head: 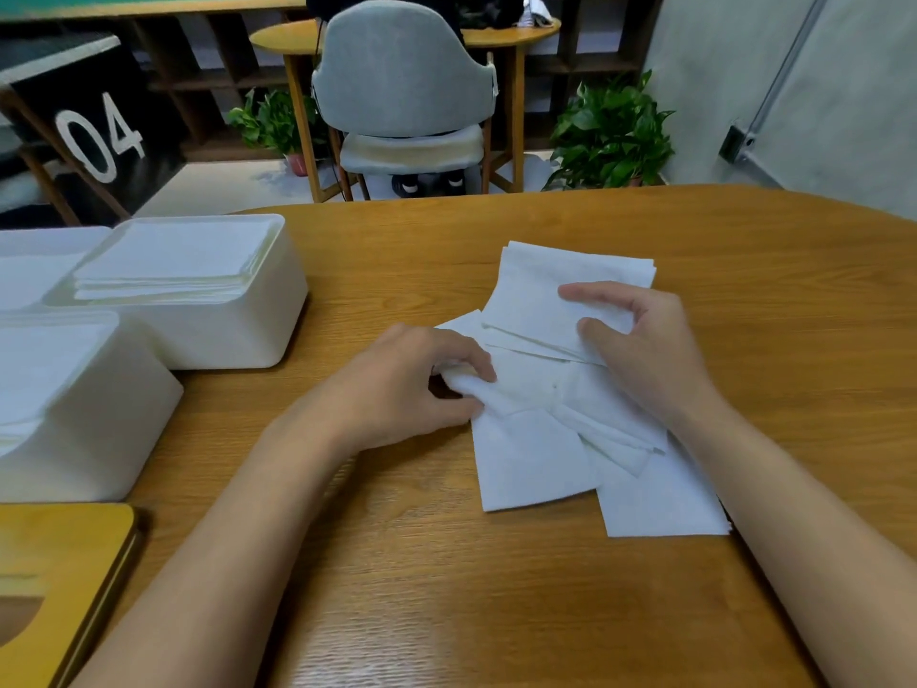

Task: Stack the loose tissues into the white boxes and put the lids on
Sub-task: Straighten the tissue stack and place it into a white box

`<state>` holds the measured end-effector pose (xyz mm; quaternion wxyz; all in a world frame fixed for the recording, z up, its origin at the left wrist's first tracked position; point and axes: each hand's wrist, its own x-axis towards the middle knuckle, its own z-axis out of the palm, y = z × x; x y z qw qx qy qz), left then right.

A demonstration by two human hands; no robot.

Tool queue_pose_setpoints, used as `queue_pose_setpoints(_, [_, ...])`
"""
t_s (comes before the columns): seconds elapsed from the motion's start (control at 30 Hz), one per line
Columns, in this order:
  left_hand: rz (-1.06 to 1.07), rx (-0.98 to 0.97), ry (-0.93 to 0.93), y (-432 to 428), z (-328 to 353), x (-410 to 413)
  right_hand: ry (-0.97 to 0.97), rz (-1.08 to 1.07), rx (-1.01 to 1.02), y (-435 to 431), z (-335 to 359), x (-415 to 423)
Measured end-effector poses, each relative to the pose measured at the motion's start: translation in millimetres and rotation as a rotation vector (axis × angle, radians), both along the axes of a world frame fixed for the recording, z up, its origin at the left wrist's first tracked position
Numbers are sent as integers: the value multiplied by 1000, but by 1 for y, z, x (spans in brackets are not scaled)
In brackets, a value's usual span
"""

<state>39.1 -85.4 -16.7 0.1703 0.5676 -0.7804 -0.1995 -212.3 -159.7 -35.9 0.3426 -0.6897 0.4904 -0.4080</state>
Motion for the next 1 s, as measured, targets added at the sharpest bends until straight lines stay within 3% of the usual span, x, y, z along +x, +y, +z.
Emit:
queue_pose_setpoints(0.2, [10,-105,133,1,4,0,-18,56,-40,2,1,1])
queue_pose_setpoints(0.47, [67,-81,483,3,14,-1,-144,219,29,11,11,4])
queue_pose_setpoints(0.6, [137,-100,477,2,11,-1,-319,340,188,27,21,11])
queue_pose_setpoints(0.73, [149,-230,454,6,12,-12,-196,428,88,34,21,20])
queue_pose_setpoints(0.87, [178,-368,460,9,13,-20,-238,464,125,42,19,24])
queue_pose_setpoints(1.0, [146,-452,428,8,13,-23,-155,469,74,41,13,25])
